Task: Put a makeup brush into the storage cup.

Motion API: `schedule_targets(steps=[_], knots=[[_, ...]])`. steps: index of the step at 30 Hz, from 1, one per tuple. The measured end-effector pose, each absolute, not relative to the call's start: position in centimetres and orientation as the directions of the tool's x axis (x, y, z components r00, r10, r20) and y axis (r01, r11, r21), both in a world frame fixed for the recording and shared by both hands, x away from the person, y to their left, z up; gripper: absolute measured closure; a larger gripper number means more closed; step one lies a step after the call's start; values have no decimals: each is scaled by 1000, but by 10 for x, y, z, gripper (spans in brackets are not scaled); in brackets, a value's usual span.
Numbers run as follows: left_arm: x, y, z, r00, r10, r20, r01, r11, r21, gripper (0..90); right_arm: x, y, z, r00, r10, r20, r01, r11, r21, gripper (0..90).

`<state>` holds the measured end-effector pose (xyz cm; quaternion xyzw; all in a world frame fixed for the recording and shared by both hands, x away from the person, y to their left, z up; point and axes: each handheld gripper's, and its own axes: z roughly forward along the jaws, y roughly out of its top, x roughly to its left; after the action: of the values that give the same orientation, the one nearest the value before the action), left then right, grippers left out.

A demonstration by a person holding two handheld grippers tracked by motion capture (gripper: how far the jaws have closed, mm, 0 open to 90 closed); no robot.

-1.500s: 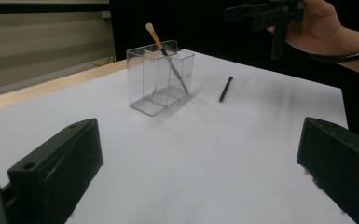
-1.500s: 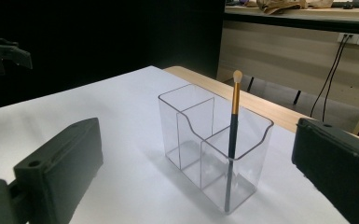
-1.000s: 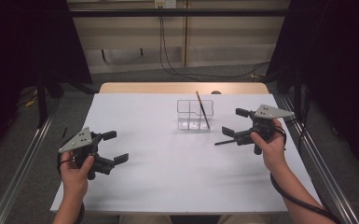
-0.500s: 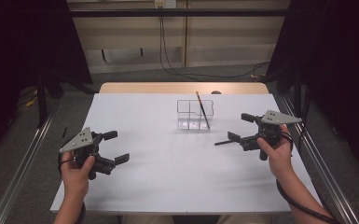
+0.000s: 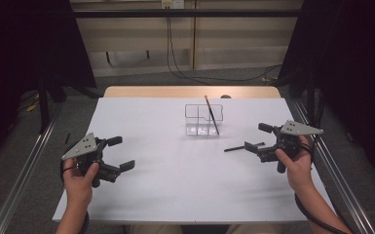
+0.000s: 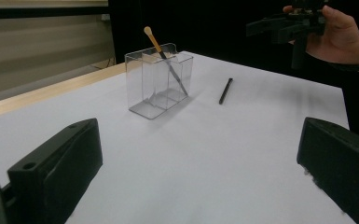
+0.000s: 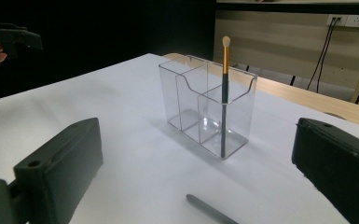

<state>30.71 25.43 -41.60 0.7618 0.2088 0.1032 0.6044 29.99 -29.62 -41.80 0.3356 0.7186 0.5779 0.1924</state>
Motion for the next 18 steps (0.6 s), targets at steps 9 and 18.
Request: schedule_targets(steps=[9,18], knots=[[307,253,-415,893,441,-91,188,-182,965,1,287,-306,-418,-694,712,100,261,119,958,15],[308,253,-414,893,441,-87,184,-182,966,0,276,-312,-421,-689,716,109,269,113,956,15]])
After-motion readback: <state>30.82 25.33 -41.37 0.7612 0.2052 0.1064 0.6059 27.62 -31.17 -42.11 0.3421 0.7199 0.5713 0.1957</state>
